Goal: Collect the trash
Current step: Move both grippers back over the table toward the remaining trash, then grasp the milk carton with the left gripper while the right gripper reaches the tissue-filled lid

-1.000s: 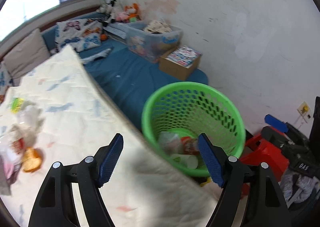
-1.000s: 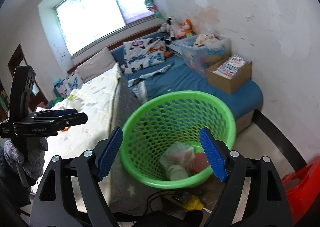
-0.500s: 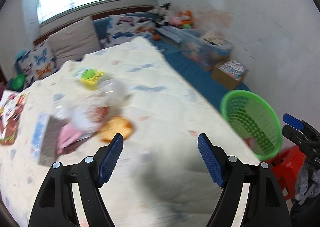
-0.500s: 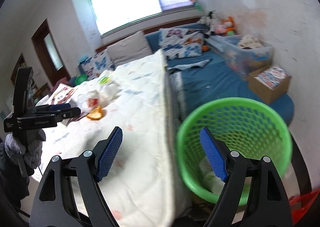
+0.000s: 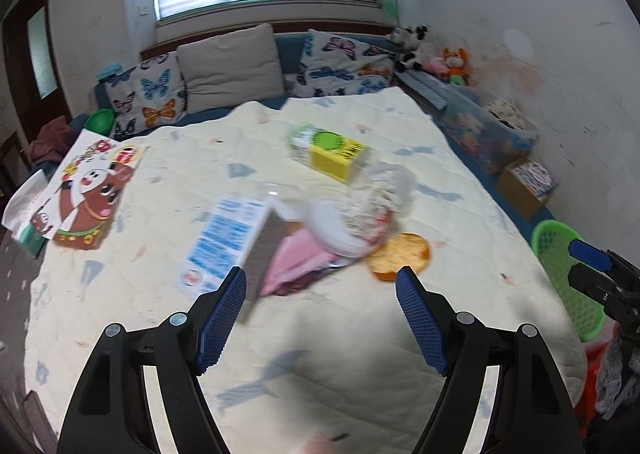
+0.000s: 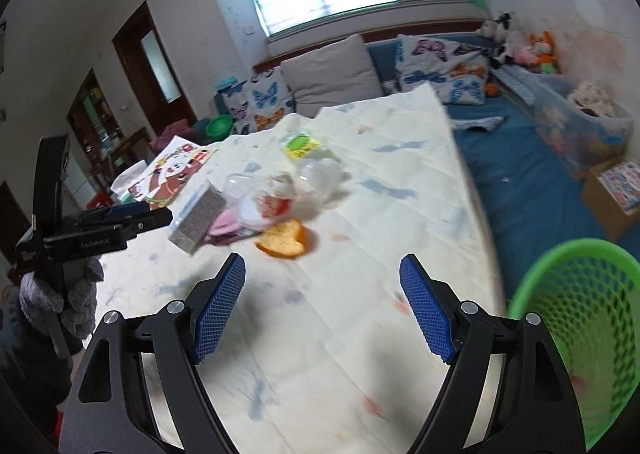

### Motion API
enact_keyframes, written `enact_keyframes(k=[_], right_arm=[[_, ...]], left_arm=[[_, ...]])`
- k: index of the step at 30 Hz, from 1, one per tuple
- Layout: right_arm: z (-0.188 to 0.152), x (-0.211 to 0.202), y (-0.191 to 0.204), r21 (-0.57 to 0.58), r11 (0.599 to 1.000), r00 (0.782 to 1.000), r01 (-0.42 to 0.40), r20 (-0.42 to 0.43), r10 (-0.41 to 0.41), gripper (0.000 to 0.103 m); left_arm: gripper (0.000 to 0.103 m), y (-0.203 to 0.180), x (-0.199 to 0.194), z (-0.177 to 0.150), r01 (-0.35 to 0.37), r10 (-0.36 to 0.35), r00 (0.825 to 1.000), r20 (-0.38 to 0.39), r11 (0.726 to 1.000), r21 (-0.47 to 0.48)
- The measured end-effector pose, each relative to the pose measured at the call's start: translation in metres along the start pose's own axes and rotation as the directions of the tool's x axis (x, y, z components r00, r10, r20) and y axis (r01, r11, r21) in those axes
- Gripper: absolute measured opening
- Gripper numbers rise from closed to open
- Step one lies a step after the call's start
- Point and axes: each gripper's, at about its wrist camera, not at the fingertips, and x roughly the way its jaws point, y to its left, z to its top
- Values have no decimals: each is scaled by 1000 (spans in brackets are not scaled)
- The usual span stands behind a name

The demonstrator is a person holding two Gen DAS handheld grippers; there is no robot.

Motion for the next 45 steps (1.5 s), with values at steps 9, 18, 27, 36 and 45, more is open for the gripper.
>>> enact_keyframes(k=[9, 18, 27, 36, 45], right_arm=[[35, 68, 34, -56, 997, 998, -45, -52, 42, 70], [49, 125, 46, -79, 996, 995, -39, -97, 31, 67], [51, 157, 50, -87, 996, 991, -32, -130, 20, 62], [52, 176, 58, -130, 992, 990, -2, -138, -16, 57], [53, 182, 57, -152, 988, 989, 25, -142, -47, 44]], left_arm=[[74, 49, 6, 1, -48, 47, 999, -15, 998, -37], [75, 76, 42, 3, -21, 16, 997, -75, 998, -63], [79, 85, 76, 7, 7, -12, 992, -123, 999, -49], [83, 87, 93, 8, 44, -48, 989, -139, 998, -35], [80, 90, 112, 10, 62, -69, 985, -158, 997, -49]])
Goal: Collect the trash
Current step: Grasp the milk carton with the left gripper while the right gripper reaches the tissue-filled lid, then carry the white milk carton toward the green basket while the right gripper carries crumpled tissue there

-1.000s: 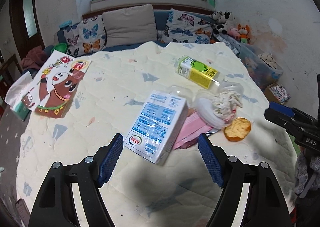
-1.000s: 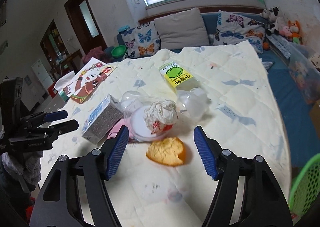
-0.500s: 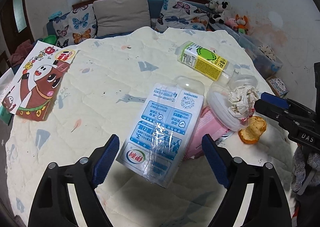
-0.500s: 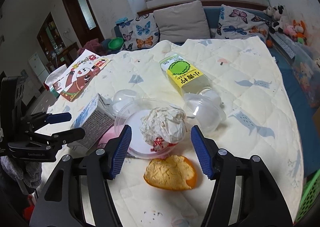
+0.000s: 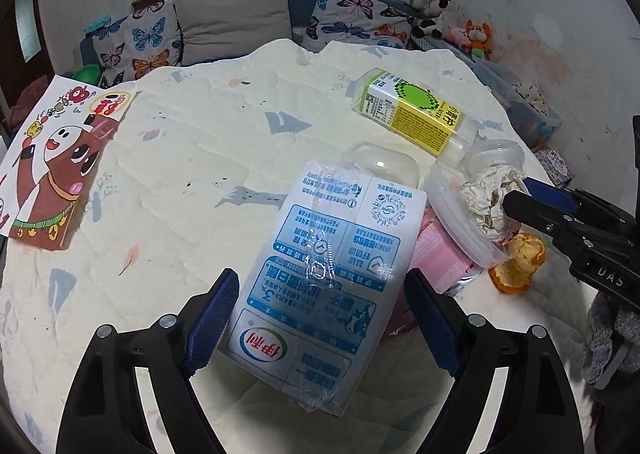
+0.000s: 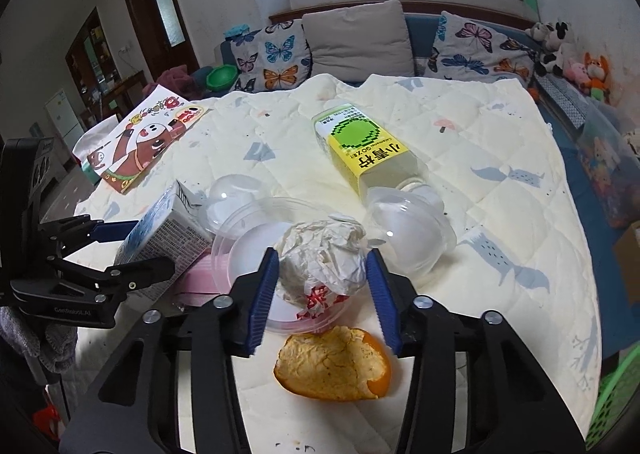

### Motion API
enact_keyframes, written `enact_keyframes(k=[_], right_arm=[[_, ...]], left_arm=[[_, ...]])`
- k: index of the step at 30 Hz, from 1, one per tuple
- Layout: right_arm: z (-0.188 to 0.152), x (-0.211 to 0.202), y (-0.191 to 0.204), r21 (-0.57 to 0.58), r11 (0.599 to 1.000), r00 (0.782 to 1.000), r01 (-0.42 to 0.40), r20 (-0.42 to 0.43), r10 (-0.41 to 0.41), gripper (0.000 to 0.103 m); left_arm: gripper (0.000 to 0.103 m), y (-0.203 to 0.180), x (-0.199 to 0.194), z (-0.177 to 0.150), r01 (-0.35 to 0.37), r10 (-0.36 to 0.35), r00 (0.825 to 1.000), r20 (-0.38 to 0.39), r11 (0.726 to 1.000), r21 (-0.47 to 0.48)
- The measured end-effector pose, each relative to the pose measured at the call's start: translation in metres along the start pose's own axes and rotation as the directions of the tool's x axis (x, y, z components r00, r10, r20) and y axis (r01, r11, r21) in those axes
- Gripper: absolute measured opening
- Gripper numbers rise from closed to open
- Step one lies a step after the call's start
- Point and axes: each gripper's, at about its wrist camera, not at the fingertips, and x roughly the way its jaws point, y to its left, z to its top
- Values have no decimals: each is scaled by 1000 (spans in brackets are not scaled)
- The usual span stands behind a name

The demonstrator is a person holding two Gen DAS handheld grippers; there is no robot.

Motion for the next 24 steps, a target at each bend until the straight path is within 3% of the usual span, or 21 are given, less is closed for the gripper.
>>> enact_keyframes(k=[4, 5, 6, 14, 24], right_arm=[[-1, -3, 1, -10, 1000, 1000, 10, 16, -10, 40], [0, -5, 2, -10, 1000, 1000, 10, 19, -10, 32], [0, -6, 2, -12, 1000, 1000, 8, 19, -8, 31], [-3, -20, 4, 0, 1000, 999, -5, 44, 5, 30], [-12, -58, 1, 29, 999, 996, -20, 91, 17, 30]], left_arm=[[78, -1, 0, 0, -1, 1, 1000, 13, 1000, 2], [77, -1, -1, -1, -5, 5, 1000, 16, 1000, 1], [77, -1, -1, -1, -7, 7, 1000, 19, 1000, 0], [70, -5, -16, -5, -55, 55, 997, 56, 998, 9], [69, -16, -47, -12, -87, 84, 990, 114, 996, 22]])
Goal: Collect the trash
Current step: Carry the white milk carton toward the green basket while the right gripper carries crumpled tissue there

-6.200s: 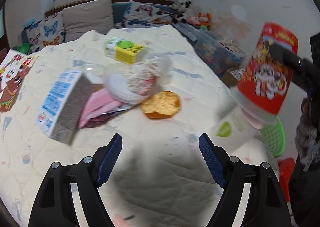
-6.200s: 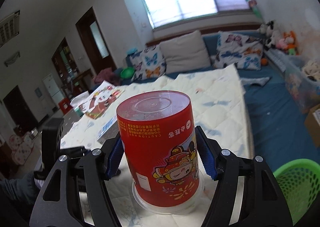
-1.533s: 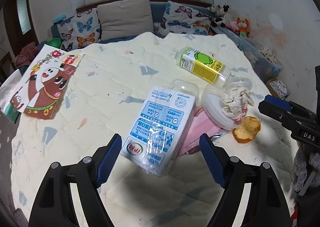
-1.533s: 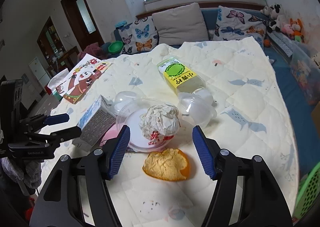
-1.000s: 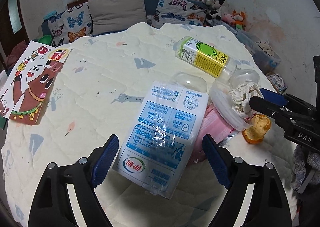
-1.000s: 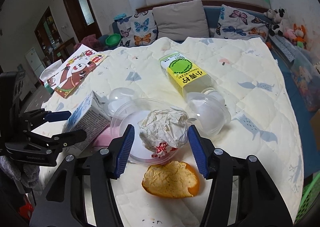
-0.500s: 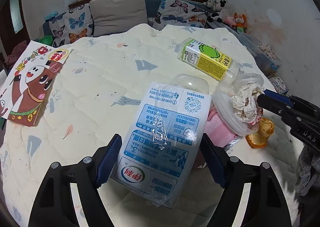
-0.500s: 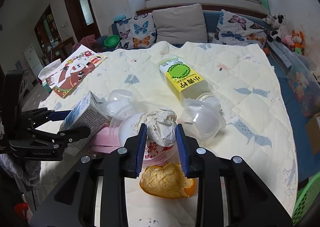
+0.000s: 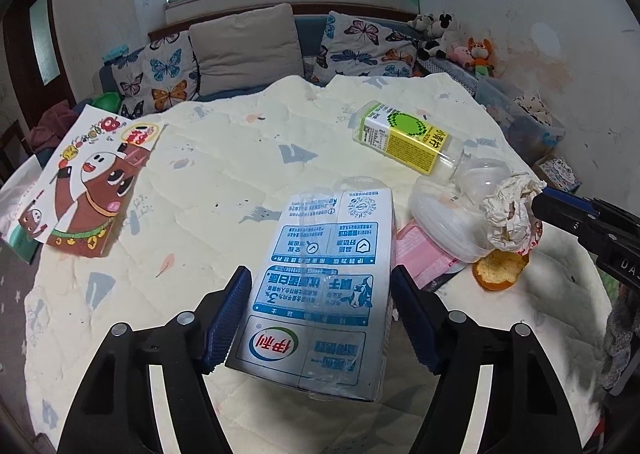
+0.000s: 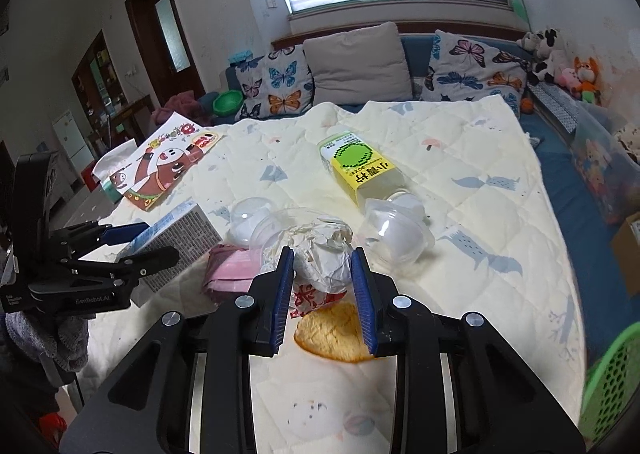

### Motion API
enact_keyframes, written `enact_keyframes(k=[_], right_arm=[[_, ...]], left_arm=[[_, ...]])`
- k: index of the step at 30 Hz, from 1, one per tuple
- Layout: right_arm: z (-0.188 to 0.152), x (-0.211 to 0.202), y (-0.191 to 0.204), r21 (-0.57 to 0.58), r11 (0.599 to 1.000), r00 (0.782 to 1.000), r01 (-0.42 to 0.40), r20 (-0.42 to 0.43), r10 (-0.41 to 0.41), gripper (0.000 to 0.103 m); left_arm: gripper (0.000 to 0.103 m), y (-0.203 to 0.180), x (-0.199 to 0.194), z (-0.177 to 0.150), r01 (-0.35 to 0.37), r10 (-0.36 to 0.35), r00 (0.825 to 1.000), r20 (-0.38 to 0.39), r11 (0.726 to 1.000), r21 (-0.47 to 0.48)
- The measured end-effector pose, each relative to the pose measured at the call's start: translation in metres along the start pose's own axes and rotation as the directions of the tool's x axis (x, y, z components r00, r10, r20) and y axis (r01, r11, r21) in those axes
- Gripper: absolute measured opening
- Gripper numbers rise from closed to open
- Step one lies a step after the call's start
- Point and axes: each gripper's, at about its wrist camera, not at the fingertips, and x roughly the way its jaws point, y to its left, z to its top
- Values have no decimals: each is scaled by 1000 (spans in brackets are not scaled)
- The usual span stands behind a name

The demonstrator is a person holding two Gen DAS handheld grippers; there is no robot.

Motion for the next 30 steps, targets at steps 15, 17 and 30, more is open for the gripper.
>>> enact_keyframes(k=[15, 17, 30], right_arm=[[-30, -84, -22, 40, 998, 995, 47, 81, -50, 30], [-39, -98, -30, 48, 997, 993, 67, 90, -71, 30], [-99, -177, -114, 181, 956, 964, 231, 87, -250, 31]], left_arm=[[69, -55, -59, -7, 80, -84, 994, 74, 995, 61], [69, -72, -64, -9, 96, -103, 992, 77, 992, 84], [69, -186, -65, -14, 225, -239, 970, 45, 951, 213]])
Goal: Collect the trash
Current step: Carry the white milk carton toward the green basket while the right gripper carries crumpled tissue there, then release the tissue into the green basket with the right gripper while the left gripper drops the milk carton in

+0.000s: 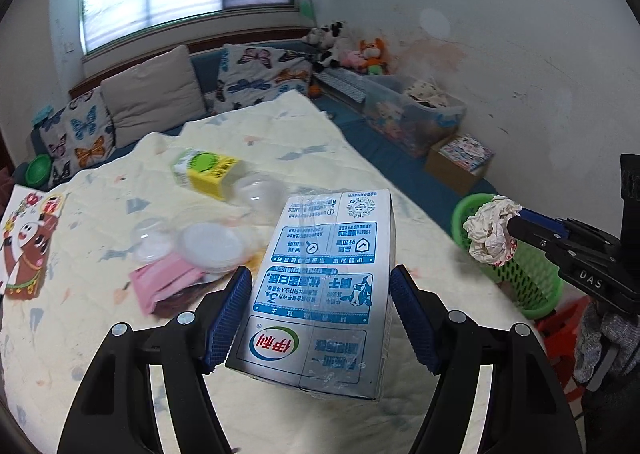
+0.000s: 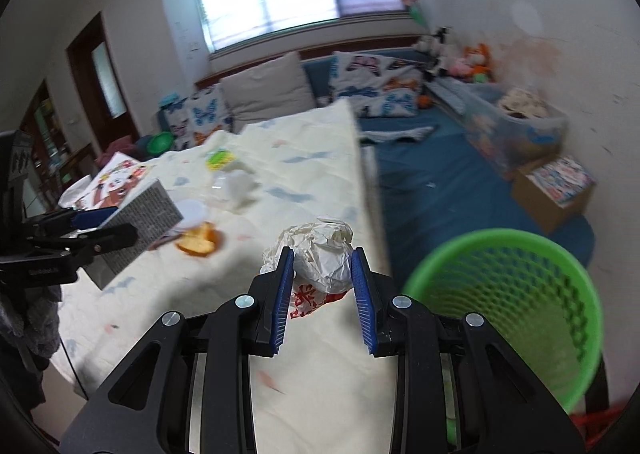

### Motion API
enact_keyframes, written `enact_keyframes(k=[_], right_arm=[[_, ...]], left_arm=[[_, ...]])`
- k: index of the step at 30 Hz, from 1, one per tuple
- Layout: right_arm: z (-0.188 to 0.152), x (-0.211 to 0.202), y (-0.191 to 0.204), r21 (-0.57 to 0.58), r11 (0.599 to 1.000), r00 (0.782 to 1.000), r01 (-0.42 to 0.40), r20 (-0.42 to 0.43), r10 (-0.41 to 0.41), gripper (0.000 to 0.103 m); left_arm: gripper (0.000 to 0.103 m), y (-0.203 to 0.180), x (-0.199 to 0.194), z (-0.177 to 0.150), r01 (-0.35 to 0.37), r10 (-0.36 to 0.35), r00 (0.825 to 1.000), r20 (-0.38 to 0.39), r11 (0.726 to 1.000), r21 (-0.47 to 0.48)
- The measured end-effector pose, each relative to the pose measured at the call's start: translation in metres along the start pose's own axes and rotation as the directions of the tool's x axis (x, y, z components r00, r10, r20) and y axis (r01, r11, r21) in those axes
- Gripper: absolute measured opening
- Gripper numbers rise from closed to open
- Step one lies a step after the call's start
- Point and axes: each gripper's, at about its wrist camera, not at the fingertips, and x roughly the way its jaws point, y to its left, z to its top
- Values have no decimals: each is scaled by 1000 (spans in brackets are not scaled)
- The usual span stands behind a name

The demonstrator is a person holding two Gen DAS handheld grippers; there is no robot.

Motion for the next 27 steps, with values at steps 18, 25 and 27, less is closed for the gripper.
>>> enact_keyframes(k=[18, 25, 27], right_arm=[[-43, -45, -114, 165, 969, 983, 185, -25, -183, 34], [-54, -67, -130, 210, 958, 980, 196, 2, -201, 50], [-58, -73, -133, 220, 954, 978, 202, 9, -210, 55]], left_arm=[[69, -118, 40, 25, 120, -114, 992, -51, 981, 150], [69, -146, 58, 29, 148, -134, 987, -88, 973, 179], [69, -155, 64, 29, 158, -141, 985, -103, 970, 184]])
